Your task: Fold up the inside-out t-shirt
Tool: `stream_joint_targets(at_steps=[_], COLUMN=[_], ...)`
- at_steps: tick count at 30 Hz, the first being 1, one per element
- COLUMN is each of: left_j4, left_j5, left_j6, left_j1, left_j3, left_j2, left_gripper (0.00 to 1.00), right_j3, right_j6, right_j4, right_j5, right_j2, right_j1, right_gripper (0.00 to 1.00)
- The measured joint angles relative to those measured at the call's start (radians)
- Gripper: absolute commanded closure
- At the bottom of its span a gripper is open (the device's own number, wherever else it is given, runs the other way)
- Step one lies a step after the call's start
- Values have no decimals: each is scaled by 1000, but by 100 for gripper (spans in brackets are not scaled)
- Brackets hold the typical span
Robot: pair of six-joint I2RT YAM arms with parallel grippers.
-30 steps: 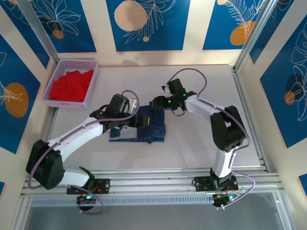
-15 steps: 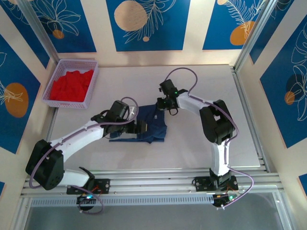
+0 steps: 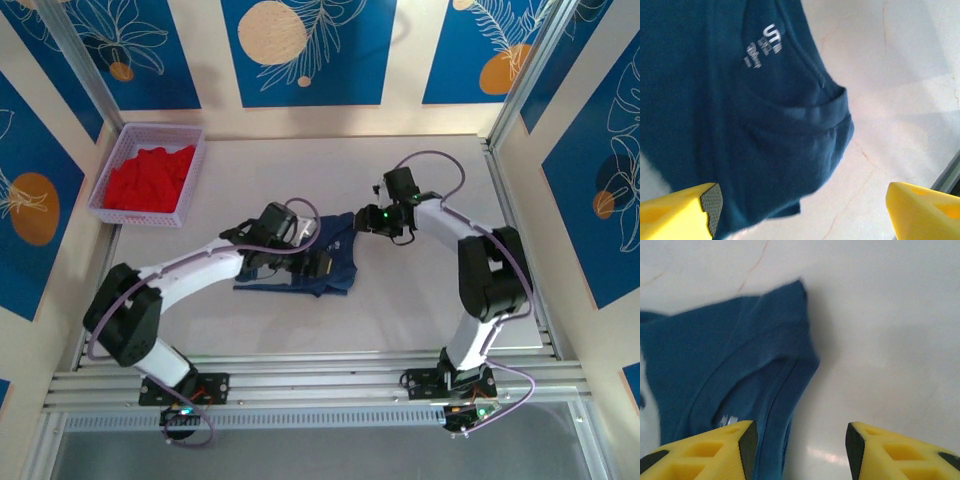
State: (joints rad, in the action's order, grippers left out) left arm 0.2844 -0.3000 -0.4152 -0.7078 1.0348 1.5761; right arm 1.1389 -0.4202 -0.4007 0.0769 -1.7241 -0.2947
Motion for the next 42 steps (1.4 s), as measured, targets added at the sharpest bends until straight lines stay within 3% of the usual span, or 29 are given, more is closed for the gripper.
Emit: stream_joint_targets(at_steps=[5, 10, 18, 22, 26, 28, 34, 42], left_j4=[-81, -106, -59, -14, -5, -3, 25, 53], left_j5=[-41, -63, -38, 10, 47, 57, 69, 58], left_j6=[0, 5, 47, 84, 85, 64, -2, -6], left_j1=[-40, -134, -199, -183, -85, 25, 283, 303], left_j3=[58, 73, 72, 61, 27, 15, -28, -140], left_j2=[159, 245, 224, 80, -96, -127, -9, 63], left_gripper=[17, 17, 12, 10, 11, 11, 13, 15], right_j3=[-147, -217, -285, -330, -345, -343, -310, -251], right_j6=[-38, -48, -89, -144, -207, -237, -305, -329], right_j4=[-2, -17, 0, 44, 111, 151, 217, 156], right_j5=[79, 113, 190, 239, 265, 268, 262, 219], right_j2=[112, 159, 224, 247, 251, 248, 145, -1], right_j1=[-1, 42, 64, 23, -63, -115, -195, -194], right_gripper=[49, 49, 49, 51, 56, 59, 64, 66])
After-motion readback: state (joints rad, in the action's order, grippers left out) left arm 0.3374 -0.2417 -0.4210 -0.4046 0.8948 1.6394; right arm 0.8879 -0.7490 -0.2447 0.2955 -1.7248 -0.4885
